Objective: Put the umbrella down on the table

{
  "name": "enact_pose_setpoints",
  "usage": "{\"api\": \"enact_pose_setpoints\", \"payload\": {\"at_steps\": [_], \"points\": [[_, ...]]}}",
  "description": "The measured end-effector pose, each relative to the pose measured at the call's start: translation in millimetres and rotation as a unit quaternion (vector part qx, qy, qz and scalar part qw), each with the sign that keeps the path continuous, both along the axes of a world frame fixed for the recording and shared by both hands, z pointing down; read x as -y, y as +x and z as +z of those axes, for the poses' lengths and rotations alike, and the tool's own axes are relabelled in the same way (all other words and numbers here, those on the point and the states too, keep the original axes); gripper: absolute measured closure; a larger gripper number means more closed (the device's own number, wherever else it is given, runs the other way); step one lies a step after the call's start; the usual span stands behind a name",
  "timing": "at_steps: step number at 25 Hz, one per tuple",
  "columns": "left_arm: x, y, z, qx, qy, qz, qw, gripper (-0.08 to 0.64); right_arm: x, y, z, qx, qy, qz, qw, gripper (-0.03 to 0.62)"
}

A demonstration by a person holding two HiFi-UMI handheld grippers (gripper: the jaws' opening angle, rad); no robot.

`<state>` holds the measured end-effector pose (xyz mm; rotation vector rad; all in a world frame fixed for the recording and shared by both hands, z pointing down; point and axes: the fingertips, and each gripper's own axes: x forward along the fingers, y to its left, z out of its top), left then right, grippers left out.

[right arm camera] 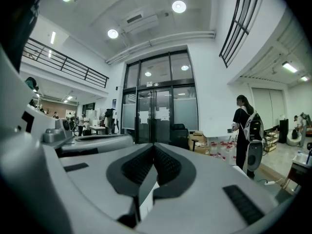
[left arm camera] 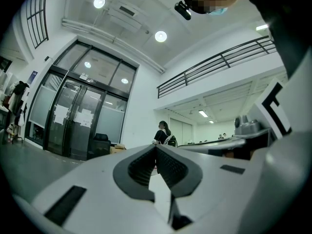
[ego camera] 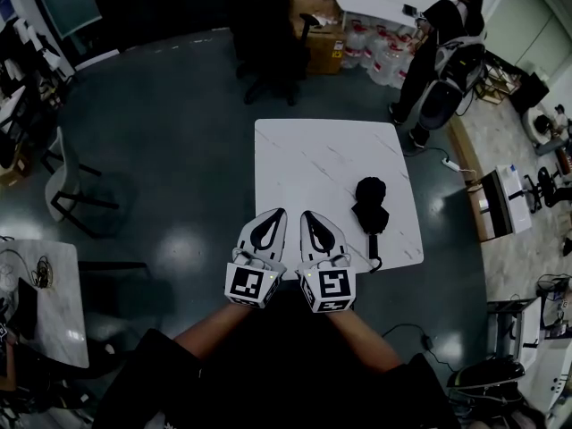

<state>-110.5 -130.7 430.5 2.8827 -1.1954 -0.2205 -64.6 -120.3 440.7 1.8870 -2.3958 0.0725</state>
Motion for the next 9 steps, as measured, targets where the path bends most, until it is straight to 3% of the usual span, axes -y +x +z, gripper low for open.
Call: {"api": "enact_pose_setpoints", "payload": {"at_steps": [9], "points": [[-5,14,15,0.009,-0.016,0.014,0.9997,0.554,-3,8,10,-0.003,-0.015,0.003,1.0,0.575]]}}
